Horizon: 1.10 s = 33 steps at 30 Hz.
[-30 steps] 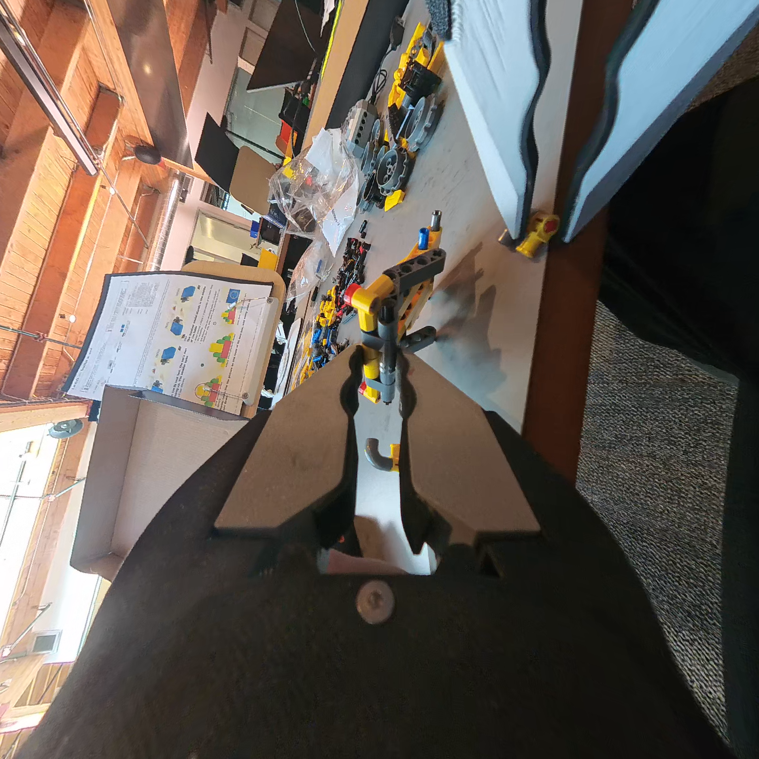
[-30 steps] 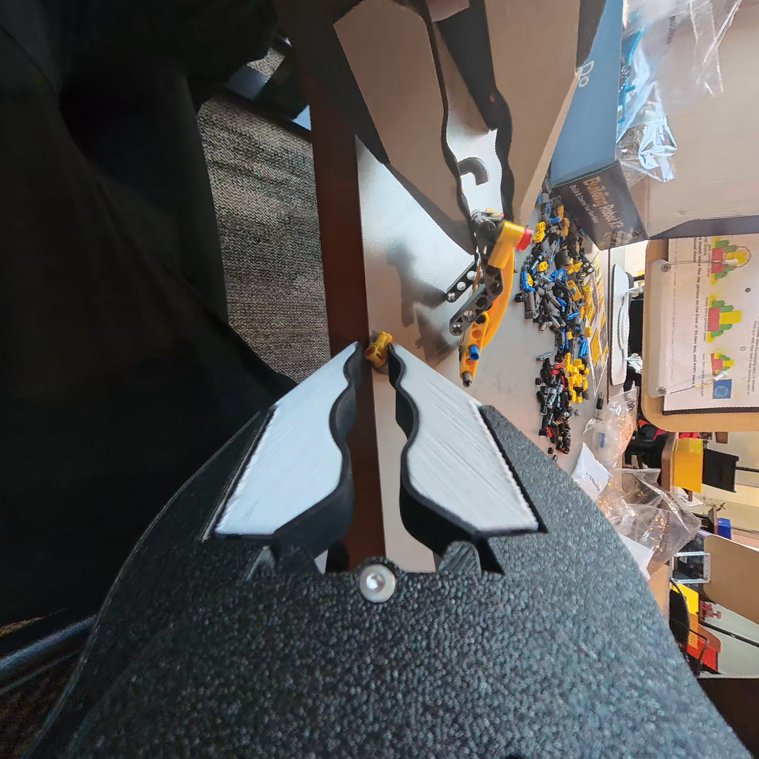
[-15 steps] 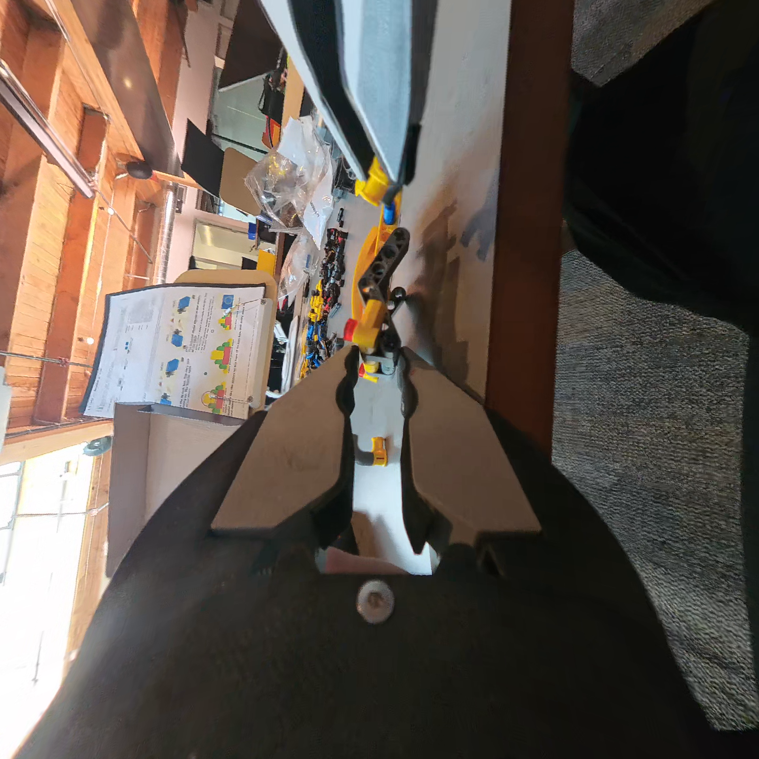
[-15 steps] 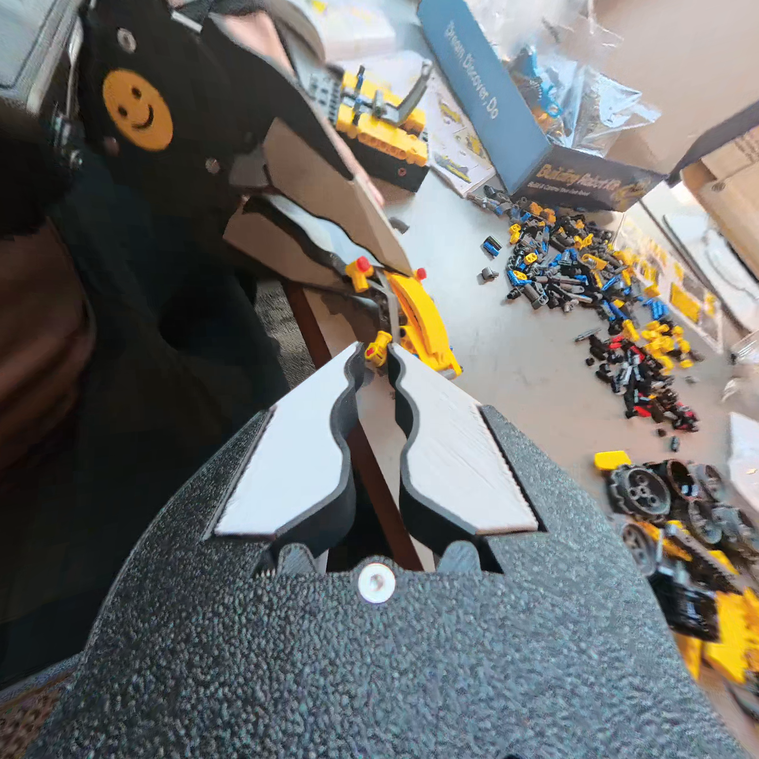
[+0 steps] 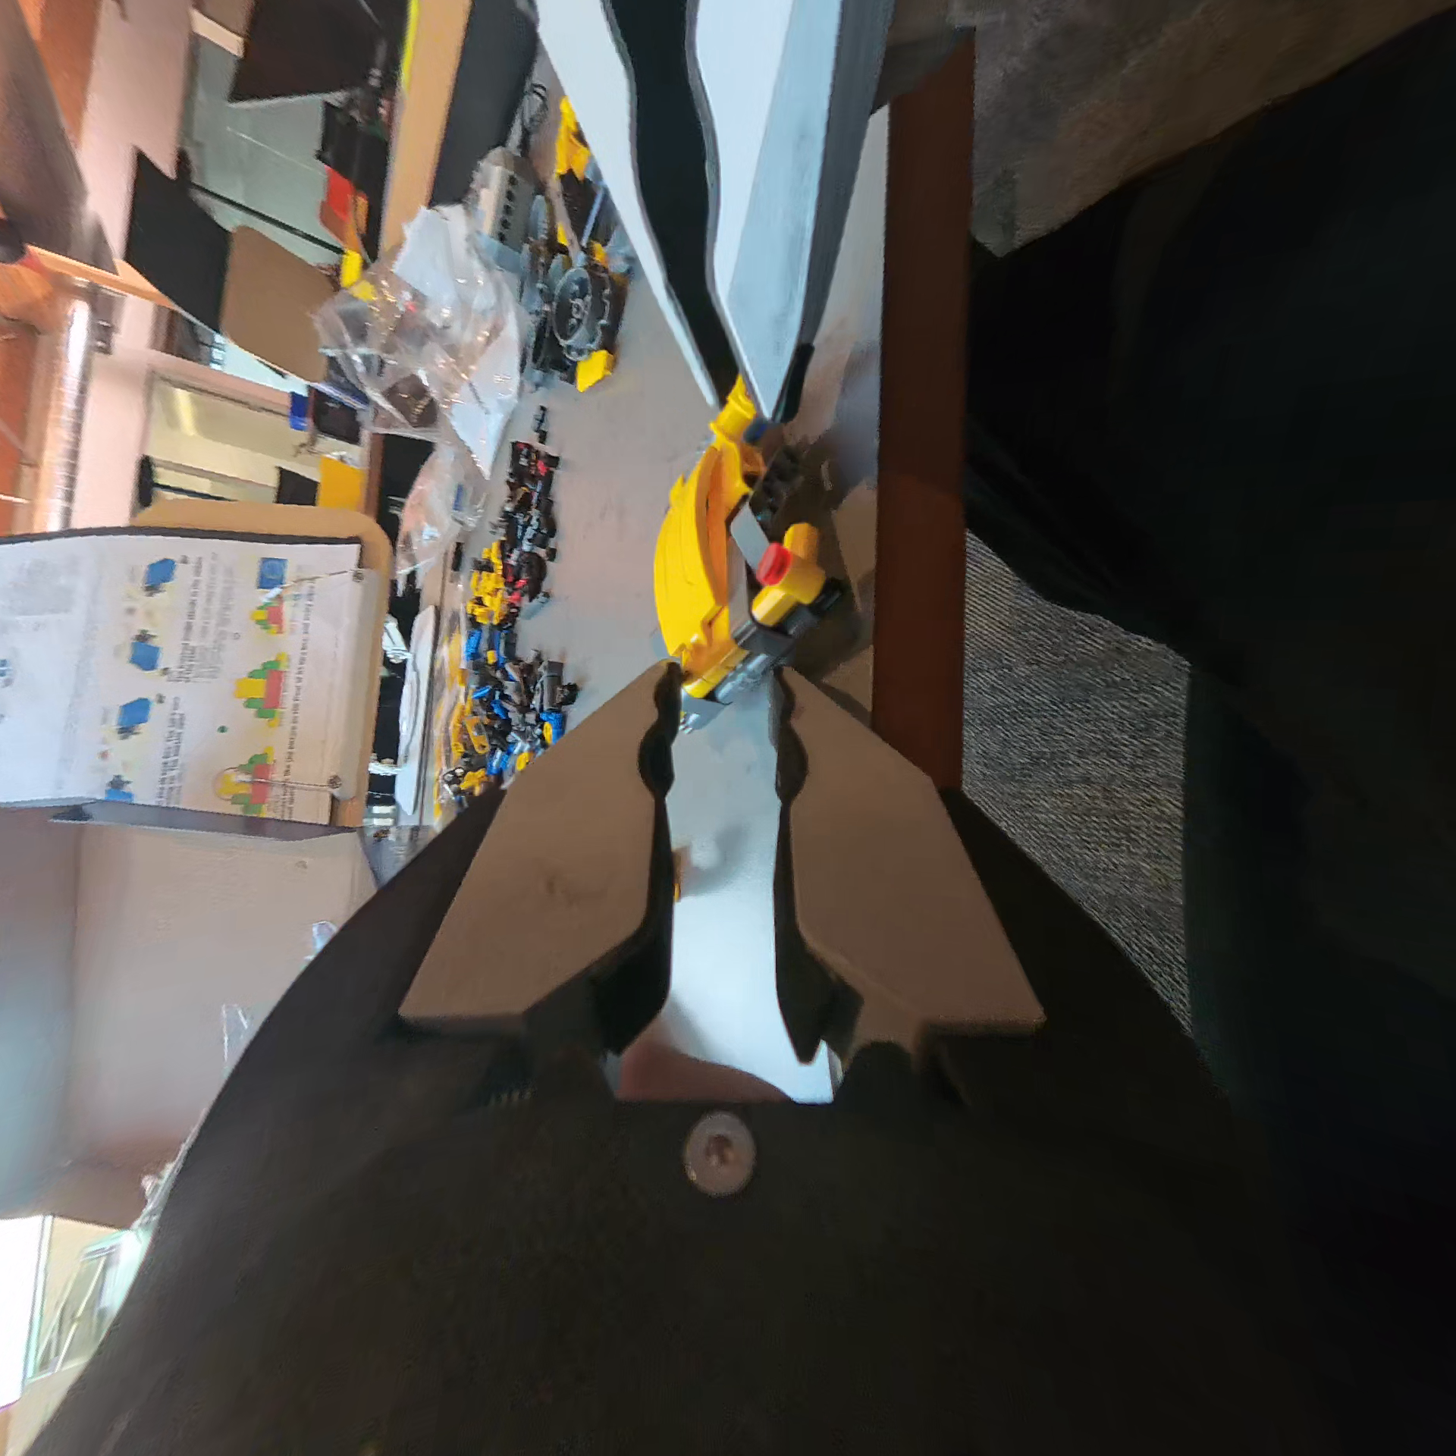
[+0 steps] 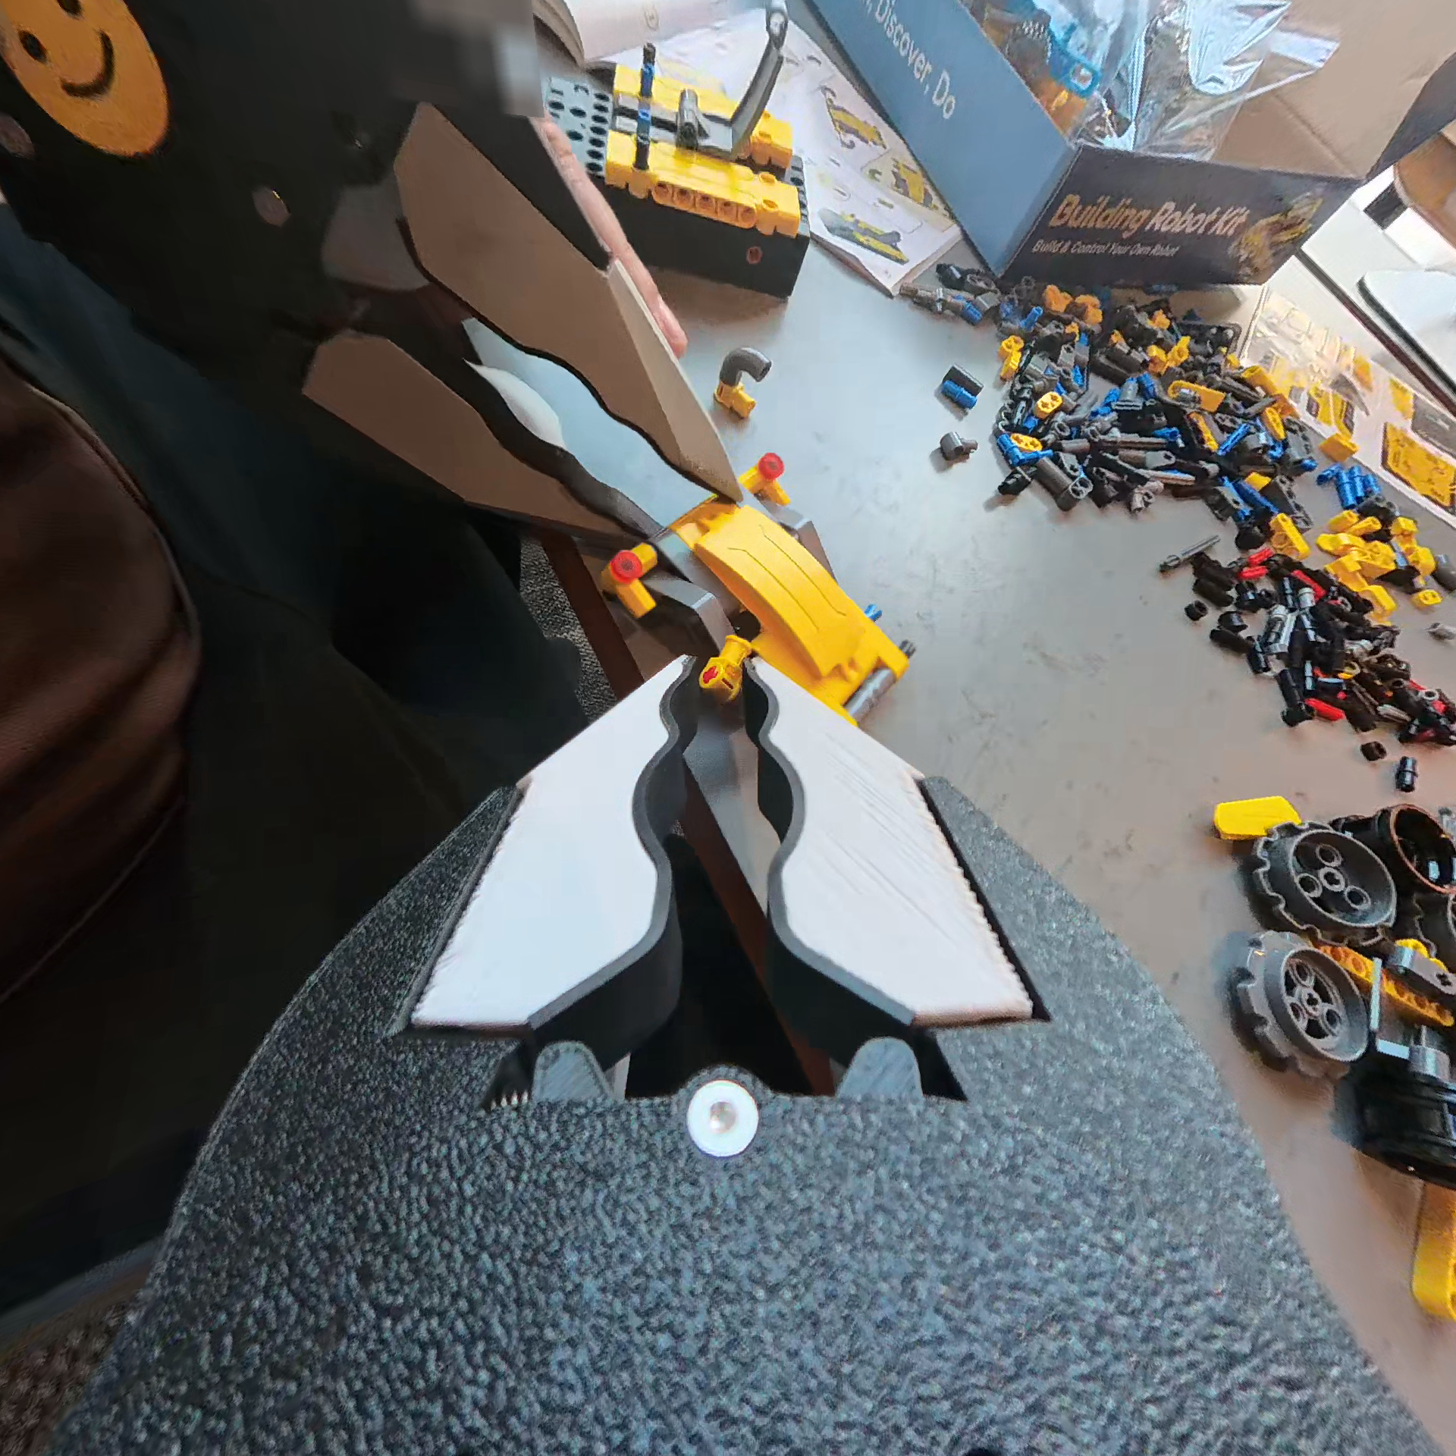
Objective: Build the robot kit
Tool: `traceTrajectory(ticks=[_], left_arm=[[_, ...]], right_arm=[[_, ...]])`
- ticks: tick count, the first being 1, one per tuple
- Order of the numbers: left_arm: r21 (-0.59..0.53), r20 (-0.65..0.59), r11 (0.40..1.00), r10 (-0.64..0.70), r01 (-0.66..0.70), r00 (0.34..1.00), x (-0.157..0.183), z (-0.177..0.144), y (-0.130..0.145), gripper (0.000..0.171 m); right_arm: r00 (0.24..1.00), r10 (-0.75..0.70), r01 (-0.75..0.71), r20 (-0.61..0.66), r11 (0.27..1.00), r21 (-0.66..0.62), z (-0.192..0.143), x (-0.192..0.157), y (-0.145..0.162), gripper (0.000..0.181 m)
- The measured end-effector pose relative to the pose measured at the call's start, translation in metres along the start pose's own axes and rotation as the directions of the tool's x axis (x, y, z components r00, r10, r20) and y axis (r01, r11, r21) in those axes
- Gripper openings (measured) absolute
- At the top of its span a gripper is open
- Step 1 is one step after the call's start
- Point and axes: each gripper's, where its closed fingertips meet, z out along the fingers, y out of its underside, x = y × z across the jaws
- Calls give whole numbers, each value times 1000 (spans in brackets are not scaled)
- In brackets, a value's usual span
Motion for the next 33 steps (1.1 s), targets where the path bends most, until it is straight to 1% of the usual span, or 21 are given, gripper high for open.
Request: traceTrajectory(ticks=[3,7,8,10,11,12,13,15,17,18,19,23,26,28,33], left_arm=[[-32,-69,999,-21,18,997,0,3,-1,19],[-77,-155,992,-116,105,981,1,2,1,22],[-70,-157,990,-128,119,979,0,0,1,27],[-24,-138,991,-131,129,982,-4,-6,-1,45],[9,-146,990,-136,138,980,-3,-11,-4,51],[42,-149,986,-152,160,977,-4,-16,-6,51],[60,-150,982,-166,177,975,-4,-19,-7,47],[87,-120,984,-144,155,982,-7,-22,-9,46],[171,-77,983,-60,73,995,-12,-28,-24,35],[206,-51,978,-25,35,998,-14,-30,-32,28],[229,-40,973,-4,13,999,-15,-31,-40,24],[267,-57,964,7,9,998,-16,-26,-51,23],[310,-87,950,62,-32,994,-9,-29,-57,18],[320,-76,945,92,-63,993,-8,-30,-58,14],[324,-87,945,67,-35,994,-5,-28,-57,5]], right_arm=[[1000,-19,18,-25,999,-35,5,6,5,11],[999,-28,27,-32,999,-43,5,10,3,11],[999,-27,25,-31,999,-40,3,10,2,11],[1000,-6,6,-13,1000,-21,0,9,0,11],[1000,13,-13,4,1000,-7,-2,7,-2,11],[999,33,-33,23,999,8,-4,4,-5,11],[998,52,-53,41,998,22,-6,3,-7,11],[992,91,-95,85,994,45,-9,-1,-13,11],[980,134,-144,147,988,63,-9,-7,-20,11],[972,154,-169,177,983,69,-10,-9,-23,11],[962,172,-191,211,979,72,-10,-12,-26,11],[923,223,-253,313,966,59,-12,-21,-33,11],[902,231,-262,364,964,39,-14,-28,-34,11],[894,235,-263,381,964,25,-13,-30,-33,11],[838,315,-363,445,932,23,-12,-29,-38,11]])
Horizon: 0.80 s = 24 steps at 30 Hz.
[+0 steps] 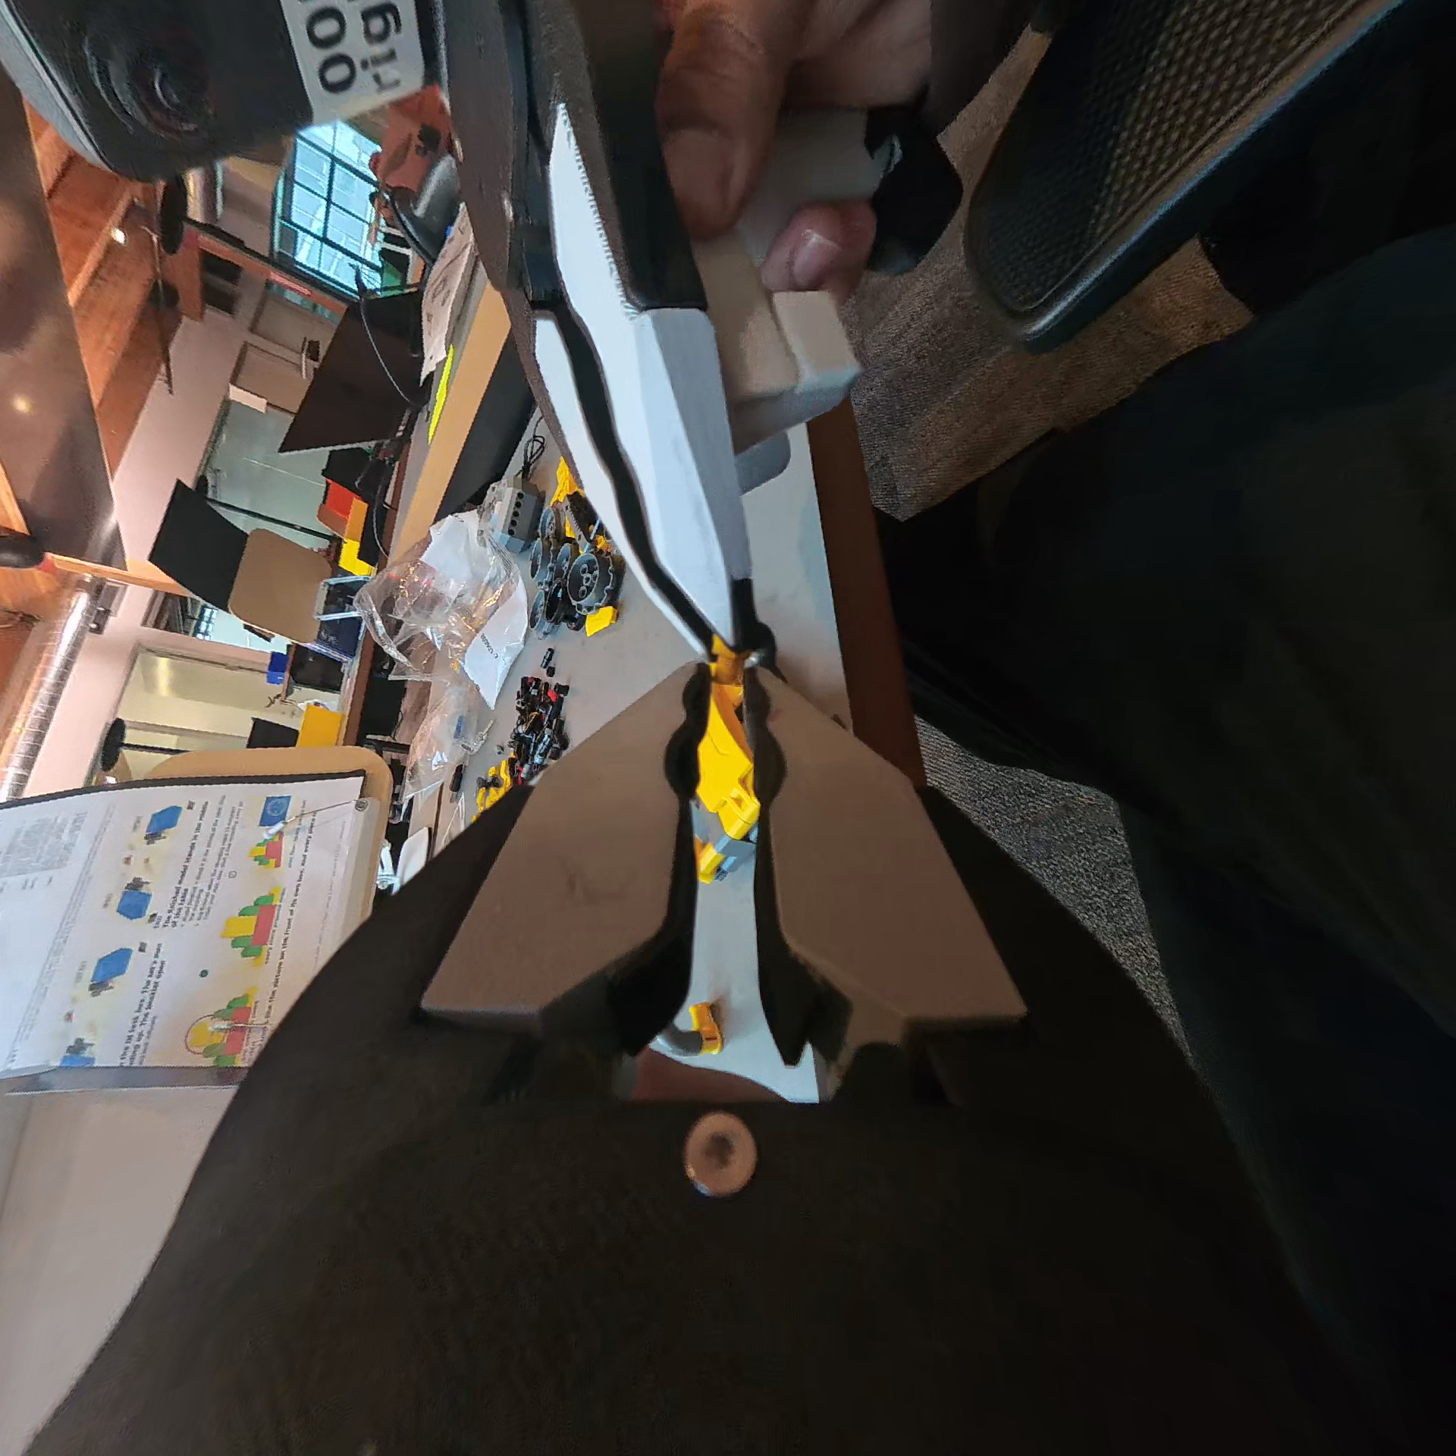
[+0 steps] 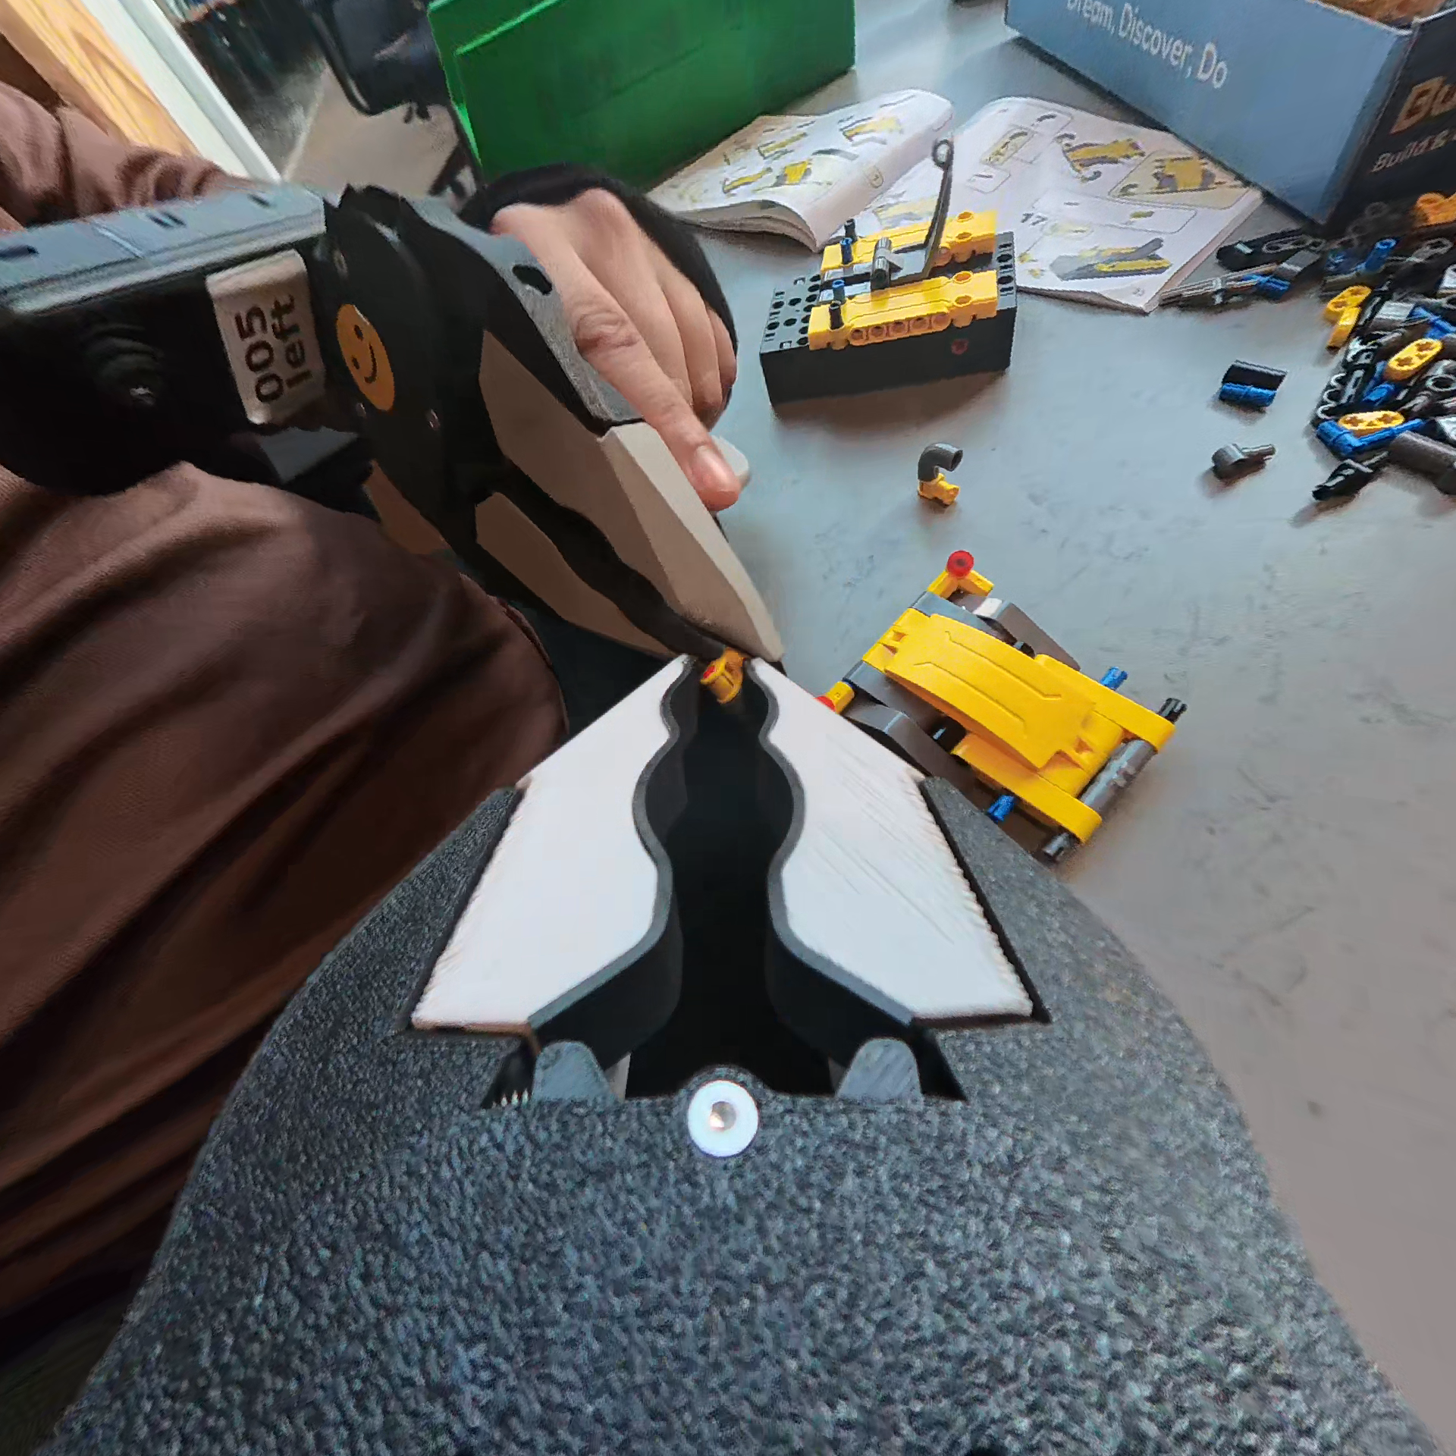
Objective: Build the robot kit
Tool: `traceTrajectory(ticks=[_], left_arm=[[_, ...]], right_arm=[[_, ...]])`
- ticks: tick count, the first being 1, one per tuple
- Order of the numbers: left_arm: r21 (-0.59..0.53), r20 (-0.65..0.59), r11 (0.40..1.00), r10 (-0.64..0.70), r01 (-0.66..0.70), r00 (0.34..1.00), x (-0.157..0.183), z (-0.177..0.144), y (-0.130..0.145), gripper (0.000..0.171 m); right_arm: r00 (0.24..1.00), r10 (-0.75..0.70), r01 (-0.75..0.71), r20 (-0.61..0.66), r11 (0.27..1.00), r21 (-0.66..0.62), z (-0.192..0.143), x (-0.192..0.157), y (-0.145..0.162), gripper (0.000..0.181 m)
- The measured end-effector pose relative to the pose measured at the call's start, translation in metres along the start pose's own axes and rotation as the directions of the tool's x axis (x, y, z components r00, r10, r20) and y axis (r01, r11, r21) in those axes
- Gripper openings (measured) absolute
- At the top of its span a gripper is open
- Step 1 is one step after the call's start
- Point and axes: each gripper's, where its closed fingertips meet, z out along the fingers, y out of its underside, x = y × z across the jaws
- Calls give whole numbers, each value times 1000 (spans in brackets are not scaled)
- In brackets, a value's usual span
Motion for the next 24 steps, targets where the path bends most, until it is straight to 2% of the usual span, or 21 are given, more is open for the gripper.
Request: traceTrajectory(ticks=[3,8,12,16,24], left_arm=[[-2,11,1000,5,-5,1000,2,1,2,4],[-3,39,998,-63,63,997,-4,3,2,4],[6,13,986,-165,165,986,-5,4,2,3],[9,-2,974,-225,225,974,-8,4,3,4],[16,-16,983,-181,182,983,-7,1,3,4]], right_arm=[[999,30,-31,44,999,18,-1,-3,-2,11],[1000,1,-1,-11,999,48,-3,1,-8,11],[980,-134,139,-146,990,26,-4,4,-10,9],[920,-284,284,-270,958,-39,-3,7,-12,10],[824,-452,428,-341,892,-147,-2,5,-11,8]])
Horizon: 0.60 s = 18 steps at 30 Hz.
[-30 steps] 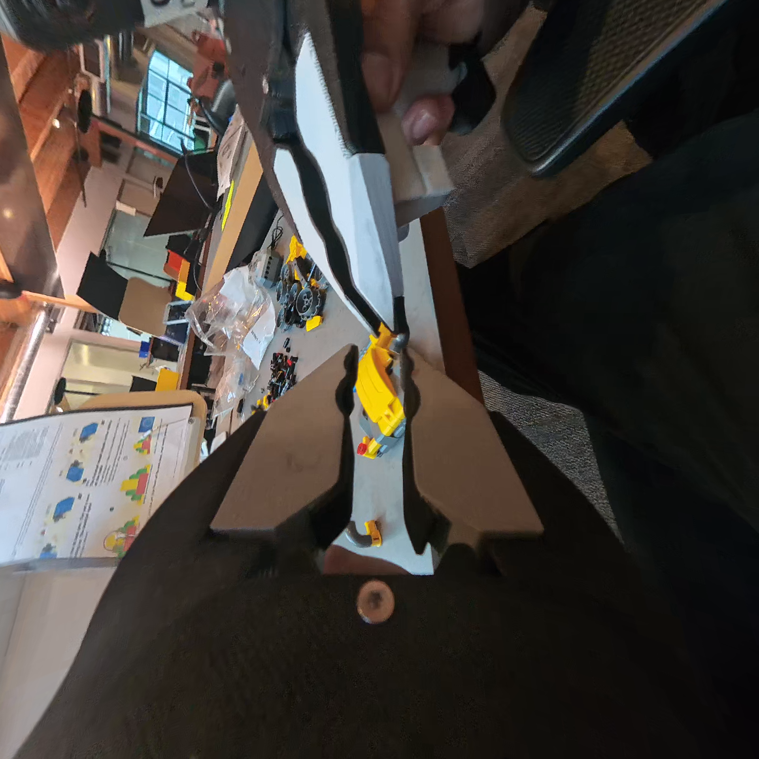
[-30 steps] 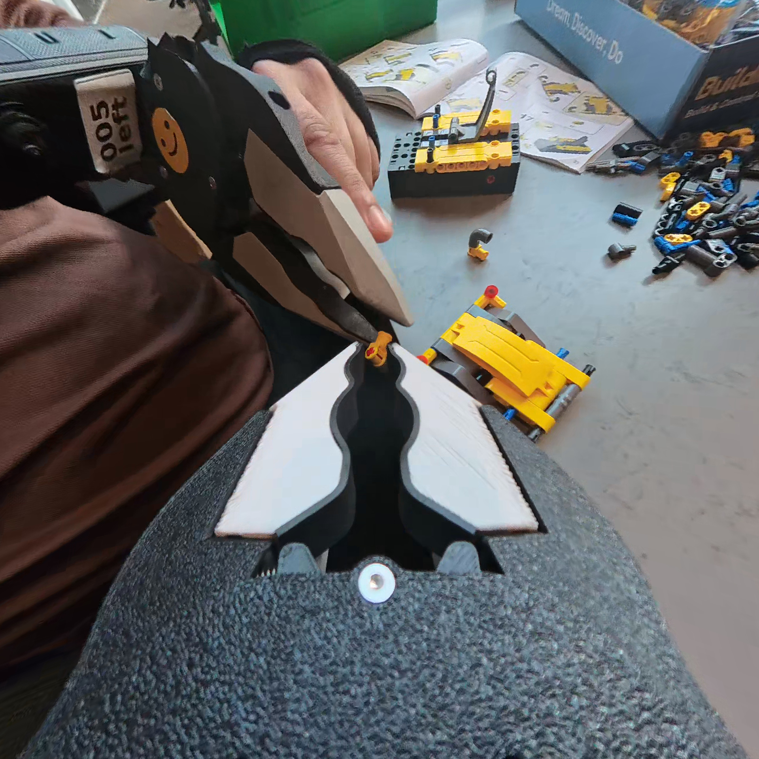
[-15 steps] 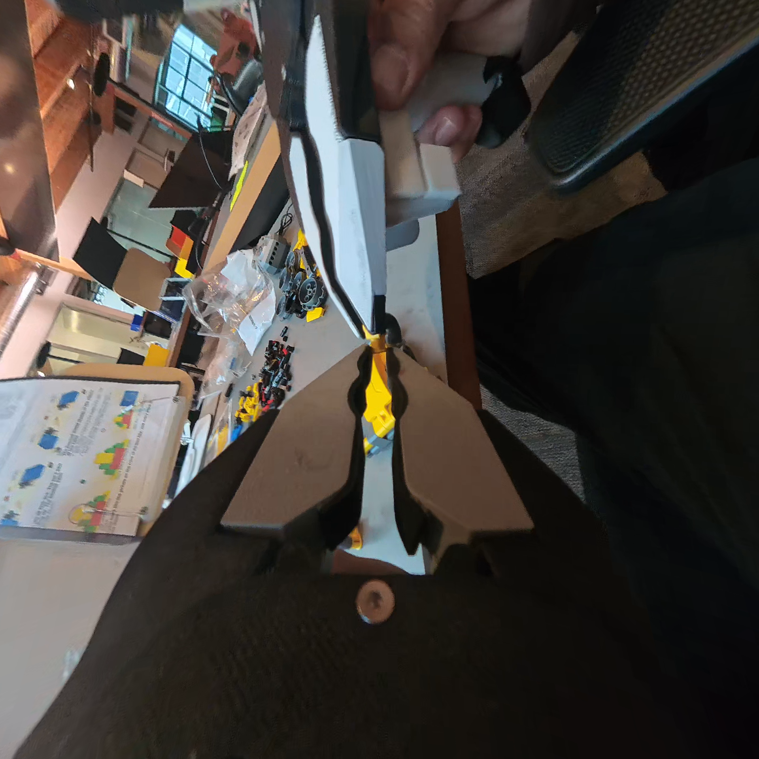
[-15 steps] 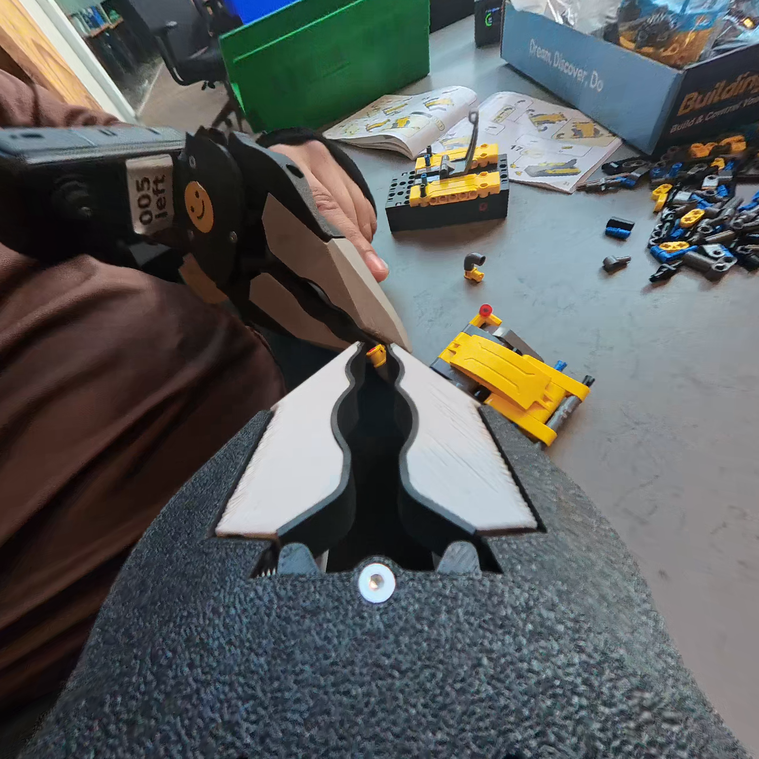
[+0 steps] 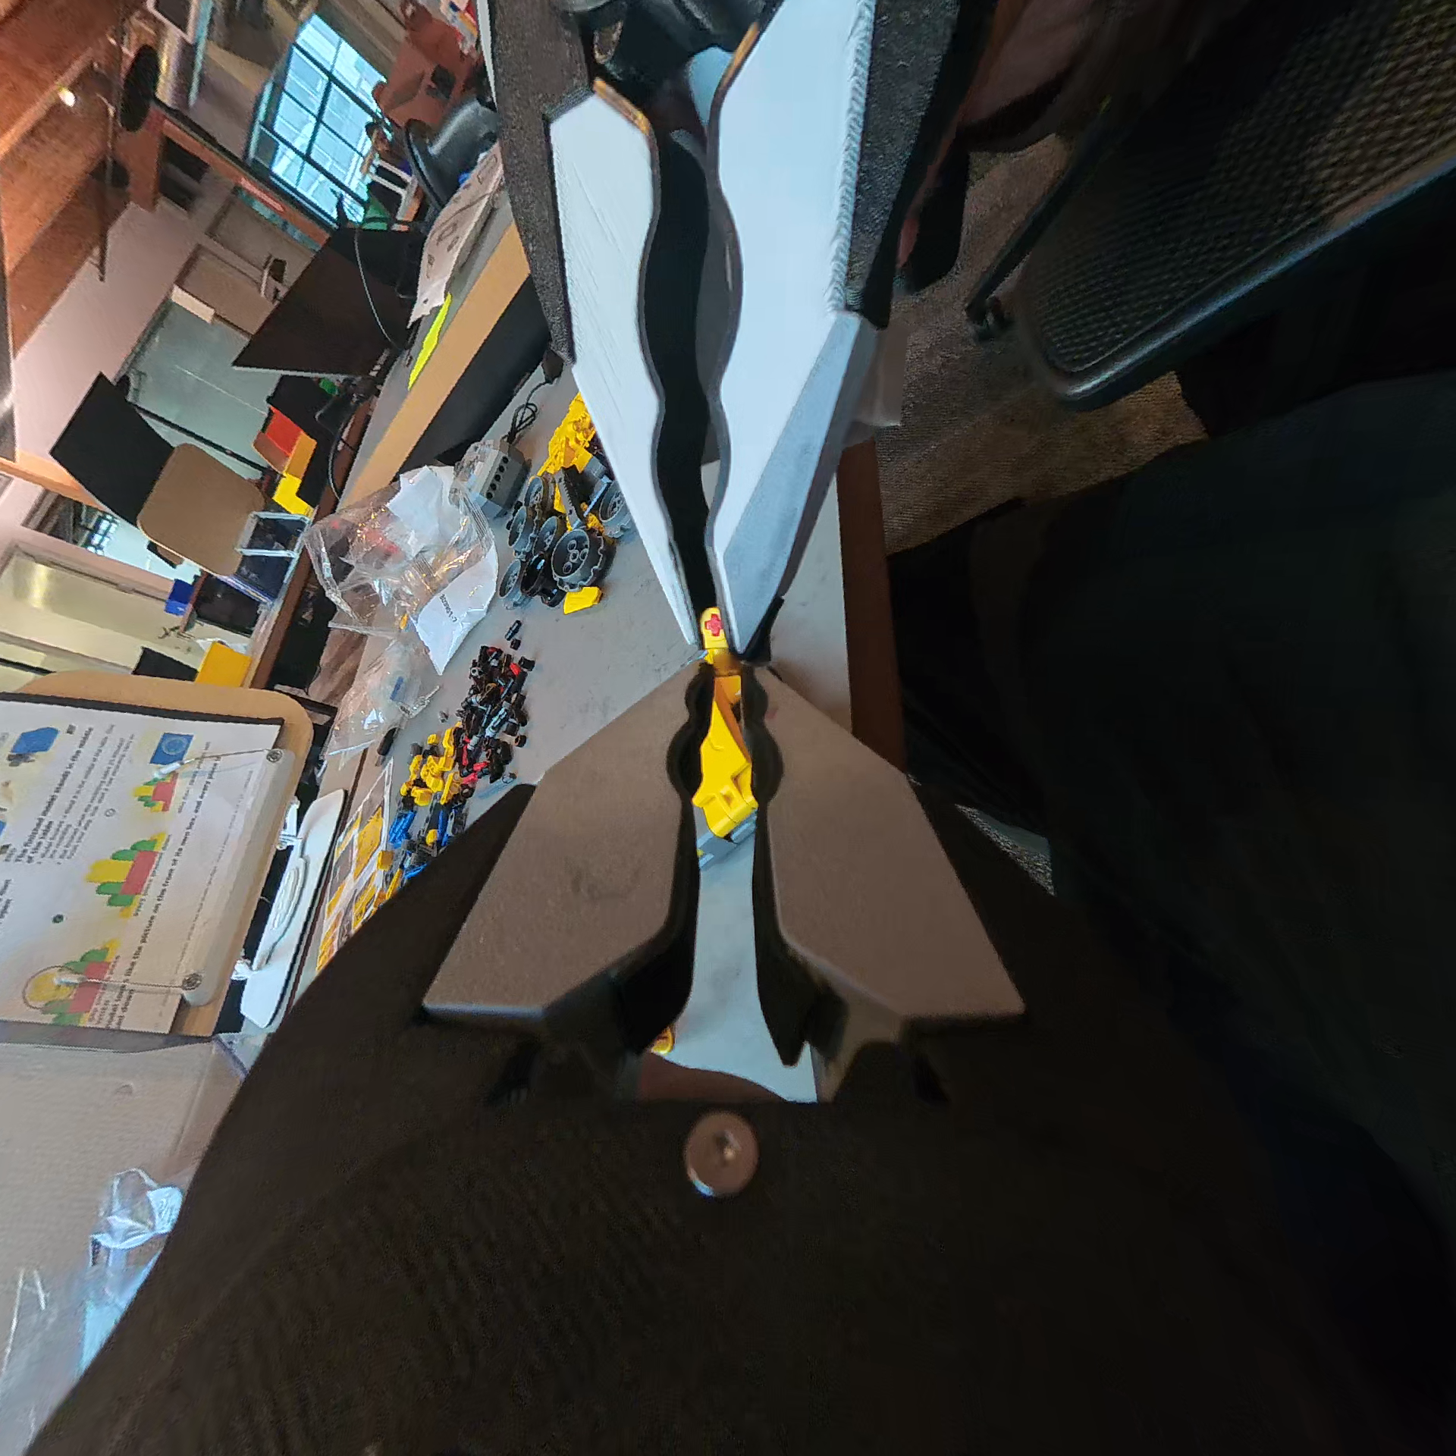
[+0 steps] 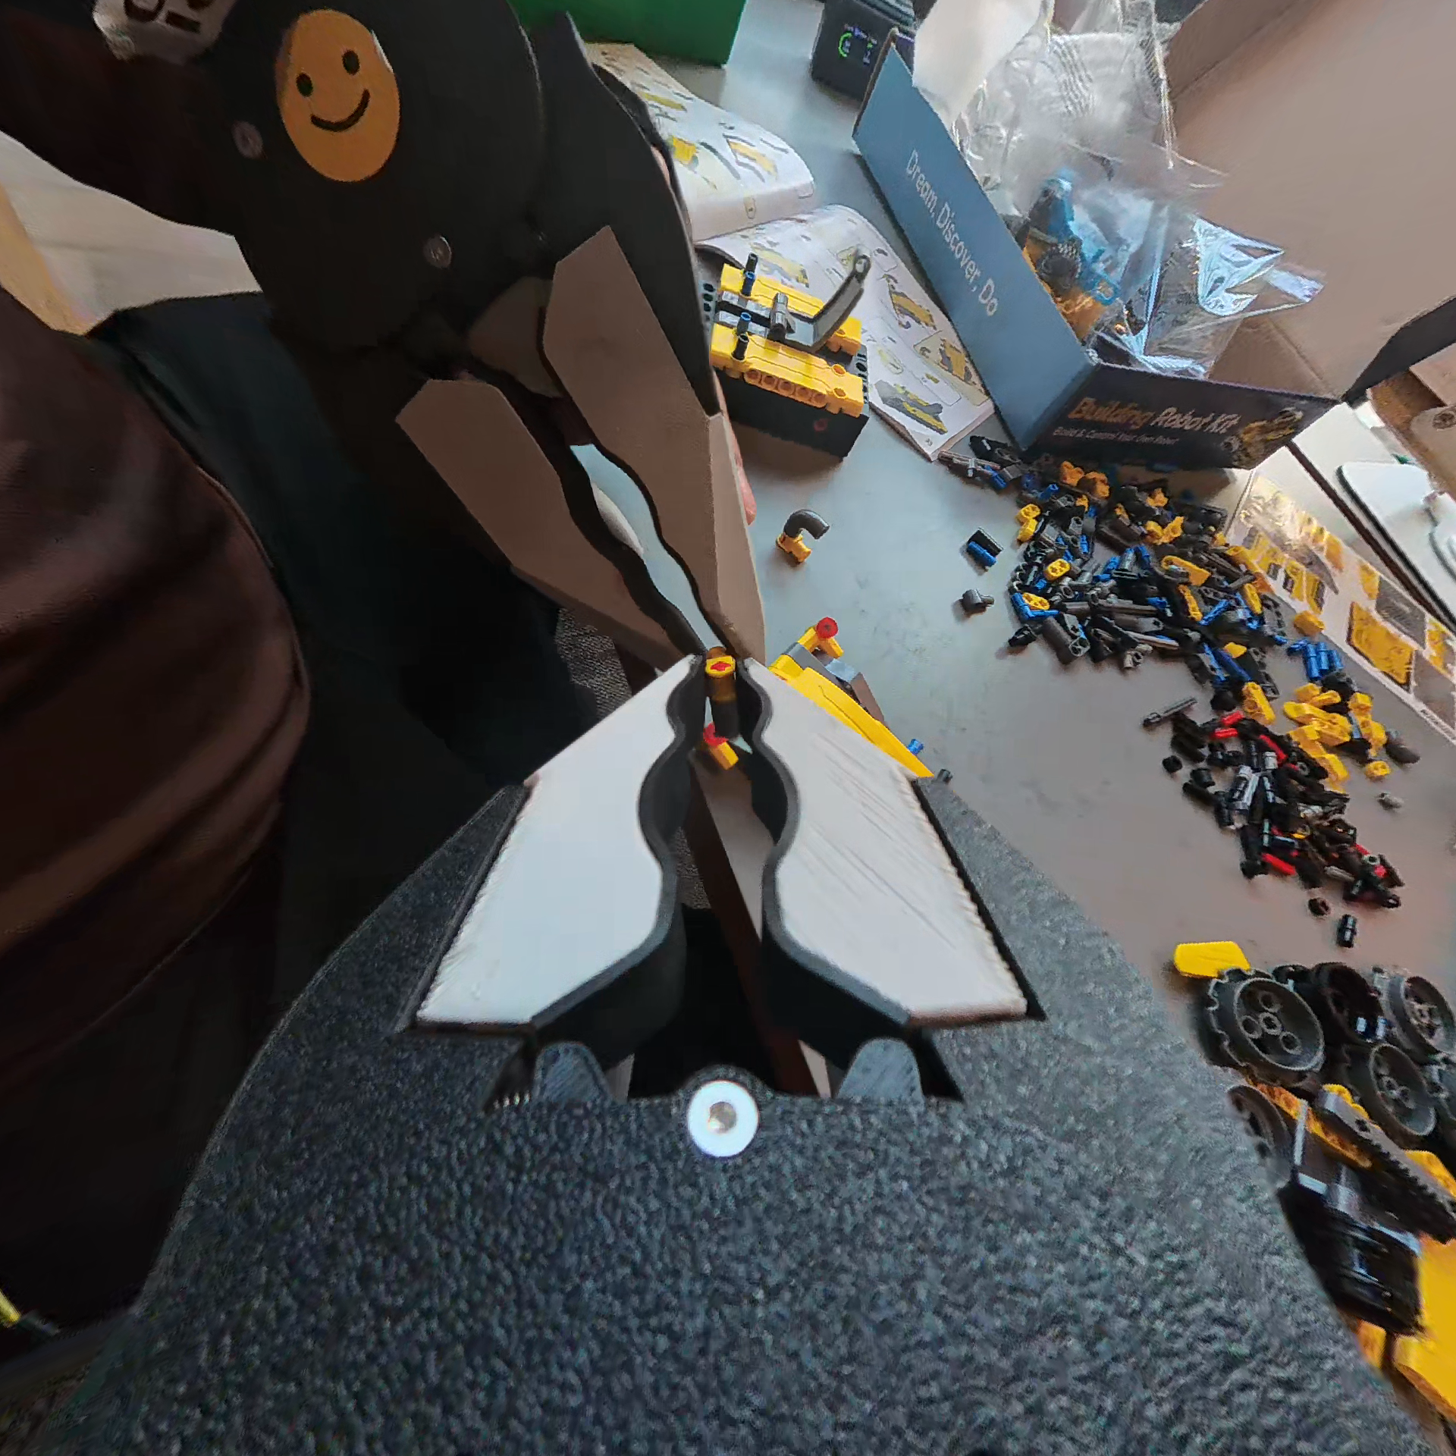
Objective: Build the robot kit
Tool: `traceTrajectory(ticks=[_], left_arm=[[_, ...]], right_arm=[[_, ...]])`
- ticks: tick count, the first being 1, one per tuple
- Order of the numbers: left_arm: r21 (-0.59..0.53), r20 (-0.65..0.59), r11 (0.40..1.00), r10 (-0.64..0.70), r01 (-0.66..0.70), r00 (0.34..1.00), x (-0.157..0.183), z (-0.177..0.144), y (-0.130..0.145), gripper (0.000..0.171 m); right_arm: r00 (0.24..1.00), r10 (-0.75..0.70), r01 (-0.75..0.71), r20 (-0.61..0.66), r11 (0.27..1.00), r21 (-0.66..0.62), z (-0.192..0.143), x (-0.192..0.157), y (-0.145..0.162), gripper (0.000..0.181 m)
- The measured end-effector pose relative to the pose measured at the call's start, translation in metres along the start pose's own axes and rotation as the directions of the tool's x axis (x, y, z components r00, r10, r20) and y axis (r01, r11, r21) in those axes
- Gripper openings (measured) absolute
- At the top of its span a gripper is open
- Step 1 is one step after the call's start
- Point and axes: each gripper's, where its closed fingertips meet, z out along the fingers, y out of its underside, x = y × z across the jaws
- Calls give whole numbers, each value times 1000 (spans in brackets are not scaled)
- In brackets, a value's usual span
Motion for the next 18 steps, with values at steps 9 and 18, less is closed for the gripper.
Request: traceTrajectory(ticks=[9,18], left_arm=[[-183,-138,972,-171,145,976,14,3,31,54],[-268,-134,963,-56,18,989,27,23,53,75]], right_arm=[[975,-166,149,-145,981,-123,-10,3,16,7],[985,-107,94,-133,991,-100,-9,-12,22,7]])
